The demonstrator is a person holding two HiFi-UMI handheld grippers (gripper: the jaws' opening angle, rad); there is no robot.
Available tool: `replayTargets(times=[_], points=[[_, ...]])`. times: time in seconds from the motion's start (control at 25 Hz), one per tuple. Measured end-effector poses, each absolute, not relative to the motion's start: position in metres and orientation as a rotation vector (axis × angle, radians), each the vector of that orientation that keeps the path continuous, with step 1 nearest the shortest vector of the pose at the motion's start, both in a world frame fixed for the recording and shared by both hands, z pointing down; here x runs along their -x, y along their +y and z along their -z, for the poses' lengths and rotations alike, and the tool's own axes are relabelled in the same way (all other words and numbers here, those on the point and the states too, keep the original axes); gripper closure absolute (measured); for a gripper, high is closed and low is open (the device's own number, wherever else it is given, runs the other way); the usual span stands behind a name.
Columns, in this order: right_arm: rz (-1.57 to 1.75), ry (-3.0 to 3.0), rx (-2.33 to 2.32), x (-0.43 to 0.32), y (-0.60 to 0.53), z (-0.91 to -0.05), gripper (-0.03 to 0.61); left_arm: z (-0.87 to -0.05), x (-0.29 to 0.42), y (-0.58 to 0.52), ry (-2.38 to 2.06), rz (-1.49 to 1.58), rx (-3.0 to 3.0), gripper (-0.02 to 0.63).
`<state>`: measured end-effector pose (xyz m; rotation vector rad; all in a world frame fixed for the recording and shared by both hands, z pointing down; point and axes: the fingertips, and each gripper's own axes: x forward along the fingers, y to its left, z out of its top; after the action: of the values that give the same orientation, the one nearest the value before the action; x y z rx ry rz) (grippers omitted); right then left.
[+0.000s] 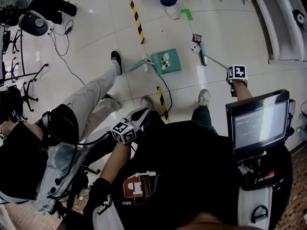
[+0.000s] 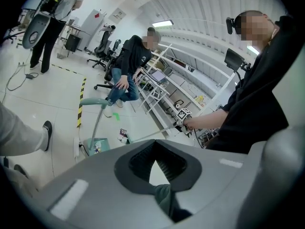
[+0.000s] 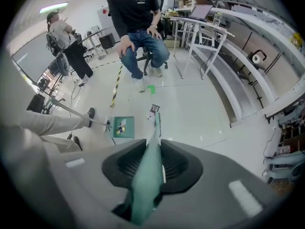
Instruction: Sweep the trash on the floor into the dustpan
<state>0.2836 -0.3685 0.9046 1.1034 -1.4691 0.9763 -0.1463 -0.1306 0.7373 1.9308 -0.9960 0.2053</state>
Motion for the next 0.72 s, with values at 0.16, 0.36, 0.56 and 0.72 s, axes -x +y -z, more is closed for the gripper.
replayTargets(times=[0.16, 0.36, 0.56, 0.72], points=[[-0.972, -1.501, -1.069, -0.26, -0.334, -0.892, 0.491, -0.731, 0.154, -0.107, -1.027, -0.174, -1.941, 0.614], [-1.015, -1.553, -0.961, -0.211, -0.306, -0.887, 0.491, -0.724, 0.16, -0.103, -1.048, -0.158, -1.939, 0.614], [-1.073, -1.629, -0.854, -0.172, -0.294, -0.876, 0.491, -0.721, 0.162, -0.11, -1.061, -0.135, -1.954, 0.614], [-1.076, -1.642, -0.839, -0.182, -0.296, -0.852, 0.491, -0.713, 0.165, -0.117, -1.075, -0.117, -1.964, 0.614]])
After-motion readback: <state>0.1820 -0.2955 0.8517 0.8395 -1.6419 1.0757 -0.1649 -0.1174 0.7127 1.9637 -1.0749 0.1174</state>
